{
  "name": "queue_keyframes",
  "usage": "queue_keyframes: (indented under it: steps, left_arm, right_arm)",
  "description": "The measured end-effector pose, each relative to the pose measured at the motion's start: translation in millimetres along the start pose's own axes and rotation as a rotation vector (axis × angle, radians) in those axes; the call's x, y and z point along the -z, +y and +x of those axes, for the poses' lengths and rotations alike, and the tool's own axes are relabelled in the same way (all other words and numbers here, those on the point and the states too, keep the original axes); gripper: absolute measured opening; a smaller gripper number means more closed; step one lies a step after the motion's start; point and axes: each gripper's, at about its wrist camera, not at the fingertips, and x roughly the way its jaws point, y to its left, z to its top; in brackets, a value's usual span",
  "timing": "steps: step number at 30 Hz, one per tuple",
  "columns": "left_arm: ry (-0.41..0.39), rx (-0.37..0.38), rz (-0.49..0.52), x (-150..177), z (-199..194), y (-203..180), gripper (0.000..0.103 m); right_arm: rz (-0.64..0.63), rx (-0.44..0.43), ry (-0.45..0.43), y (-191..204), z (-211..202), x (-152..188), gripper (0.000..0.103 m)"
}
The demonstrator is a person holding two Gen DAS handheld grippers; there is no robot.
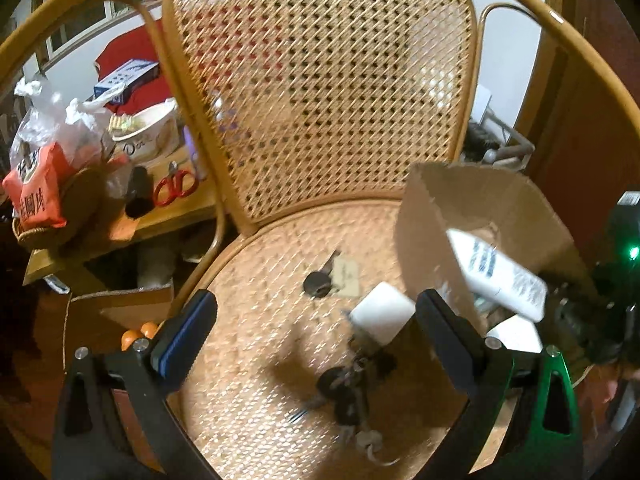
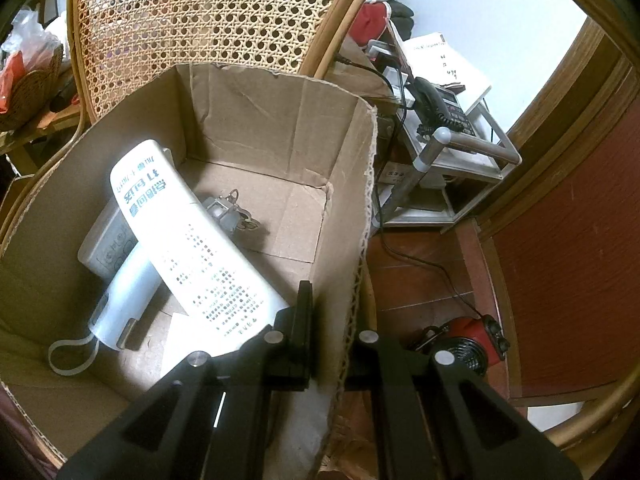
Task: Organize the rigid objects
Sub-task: 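Move the left tool back to the seat toward the keys, then grasp the bunch of keys with the left tool and lift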
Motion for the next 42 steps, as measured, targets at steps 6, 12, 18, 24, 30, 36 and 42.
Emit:
queue_keyframes:
  steps: [6,12,18,24,30,36,42]
  left_arm:
    - [0.075,-0.033,0.007,10.9,16.3,9.2,0.099]
    - [0.173,-0.023,0.044,25.4,41.2,3.6,0.099]
    - [0.222,-0.029,0.033,34.3,61.0,3.0,0.099]
    - [0.254,0.006,-0.01,35.3,69.4,8.7,0.077]
    - [0.271,0.074,0.014,37.1,70.4,-0.7,0.068]
    - [0.336,0.118,0.019,43.0,79.8,-9.2,0.038]
    - [0.284,0.17,0.017,42.5,71.5,-14.0,0.004]
  right_arm:
    - [0.0,0.001,0.0,-0.5,0.4,0.2,0.009]
    - [0.0,0.0,0.0,-0.1,0.4,0.2,0.009]
    - [0.001,0.002,0.001,-0.1,0.4,0.1,0.009]
    - [0.004,0.002,0.001,-0.1,0.4,0.0,0.009]
    - [0.005,0.002,0.001,-0.3,0.7,0.4,0.009]
    - [0.005,0.003,0.001,-0.2,0.6,0.3,0.009]
    - [0.009,0.003,0.002,-1.5,0.8,0.9,0.009]
